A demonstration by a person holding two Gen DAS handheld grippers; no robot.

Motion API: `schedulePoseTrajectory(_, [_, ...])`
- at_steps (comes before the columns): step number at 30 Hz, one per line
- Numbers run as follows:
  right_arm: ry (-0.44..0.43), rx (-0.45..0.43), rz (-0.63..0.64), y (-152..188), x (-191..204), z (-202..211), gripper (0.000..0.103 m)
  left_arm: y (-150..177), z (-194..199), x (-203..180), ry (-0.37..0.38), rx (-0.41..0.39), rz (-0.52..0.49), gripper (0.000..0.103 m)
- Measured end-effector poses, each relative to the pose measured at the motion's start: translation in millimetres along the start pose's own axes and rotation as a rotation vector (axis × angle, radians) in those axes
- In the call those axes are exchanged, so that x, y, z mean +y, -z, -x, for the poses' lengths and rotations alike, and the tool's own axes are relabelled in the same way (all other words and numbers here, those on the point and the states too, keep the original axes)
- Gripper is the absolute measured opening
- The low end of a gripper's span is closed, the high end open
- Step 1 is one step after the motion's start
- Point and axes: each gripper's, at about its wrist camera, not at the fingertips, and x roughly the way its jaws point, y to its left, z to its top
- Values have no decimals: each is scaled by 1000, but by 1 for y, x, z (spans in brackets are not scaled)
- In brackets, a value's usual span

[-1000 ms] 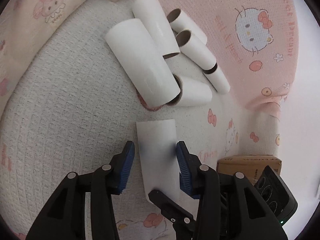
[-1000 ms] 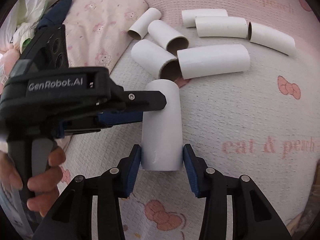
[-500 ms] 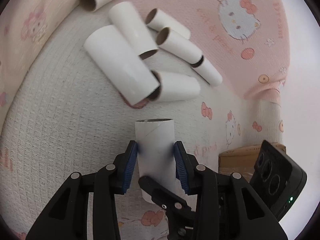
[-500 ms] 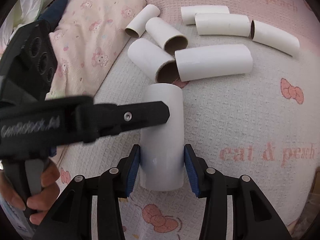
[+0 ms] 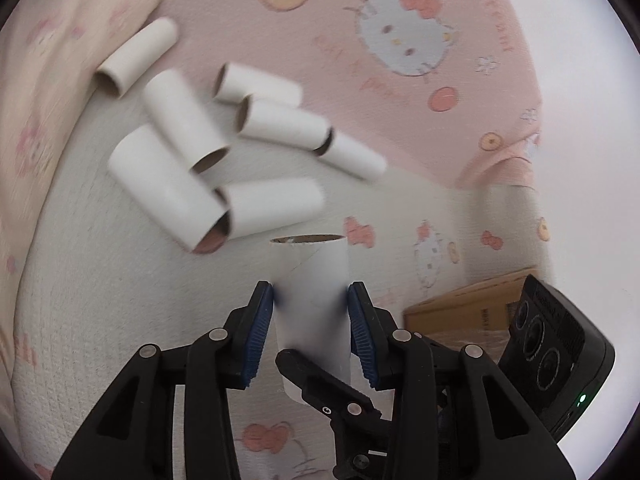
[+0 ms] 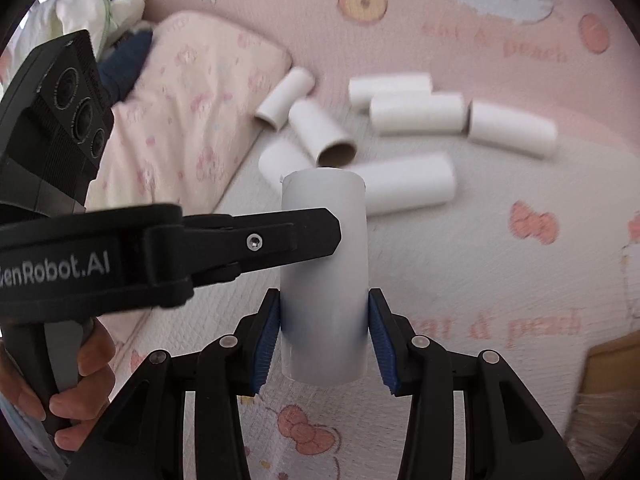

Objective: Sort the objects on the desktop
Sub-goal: 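Lift the white tube with the right gripper and carry it toward the box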

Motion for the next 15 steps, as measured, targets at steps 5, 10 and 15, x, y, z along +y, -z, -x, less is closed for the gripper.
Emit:
schedulePoseTrajectory(5, [56,-73,7,0,-2,25,41,-4,1,-20,47,14,-4,42])
schedulePoseTrajectory(10, [60,-119,-19,7,-12,46,41,-1,-4,-46,48,30,-70,47])
schedulePoseTrajectory(15, [108,-166,8,12,-11,67,41,4,2,-71,73,-2,-129,47])
